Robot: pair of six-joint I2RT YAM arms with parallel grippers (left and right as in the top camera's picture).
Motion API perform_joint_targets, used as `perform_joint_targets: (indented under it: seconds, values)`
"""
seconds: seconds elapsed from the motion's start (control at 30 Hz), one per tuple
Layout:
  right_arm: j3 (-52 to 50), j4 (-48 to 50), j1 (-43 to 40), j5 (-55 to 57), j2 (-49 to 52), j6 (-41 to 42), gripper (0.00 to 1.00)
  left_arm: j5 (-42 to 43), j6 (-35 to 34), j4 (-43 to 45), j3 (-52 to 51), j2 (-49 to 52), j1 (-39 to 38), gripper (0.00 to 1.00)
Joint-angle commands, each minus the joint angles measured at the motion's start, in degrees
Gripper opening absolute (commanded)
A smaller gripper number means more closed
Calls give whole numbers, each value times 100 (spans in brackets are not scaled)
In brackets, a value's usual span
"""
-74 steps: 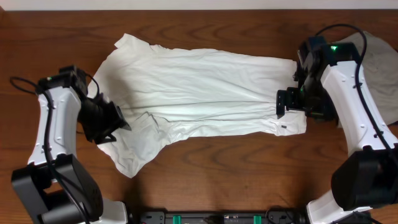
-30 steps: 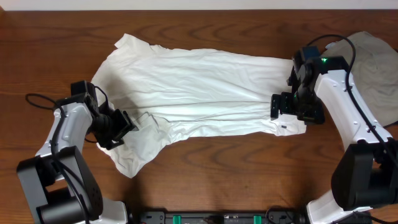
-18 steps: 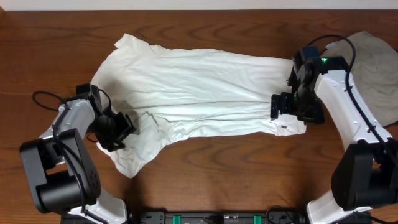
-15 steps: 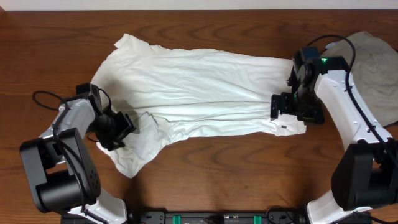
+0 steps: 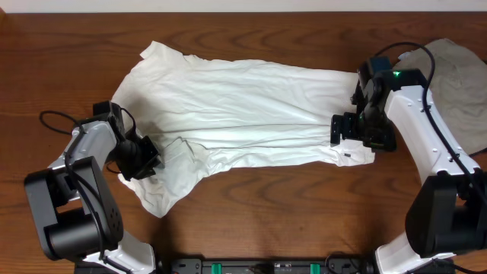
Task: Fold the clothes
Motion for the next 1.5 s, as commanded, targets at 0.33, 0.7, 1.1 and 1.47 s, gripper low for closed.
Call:
perform_joint_targets:
  seconds: [0.33, 0.7, 1.1, 1.47]
  values:
    - [-70, 22, 17, 111, -70, 225, 99, -66, 0, 7, -44, 35, 0, 6]
    - [-852, 656, -474, 271, -70, 927, 99, -66, 7, 7, -44, 35, -2, 6]
    - [-1091, 1248, -1029, -487, -70, -9, 82, -66, 155, 50, -44, 35, -2, 6]
    - [-1091, 1458, -1034, -293, -70, 129, 90, -68, 157, 116, -44, 35, 0, 6]
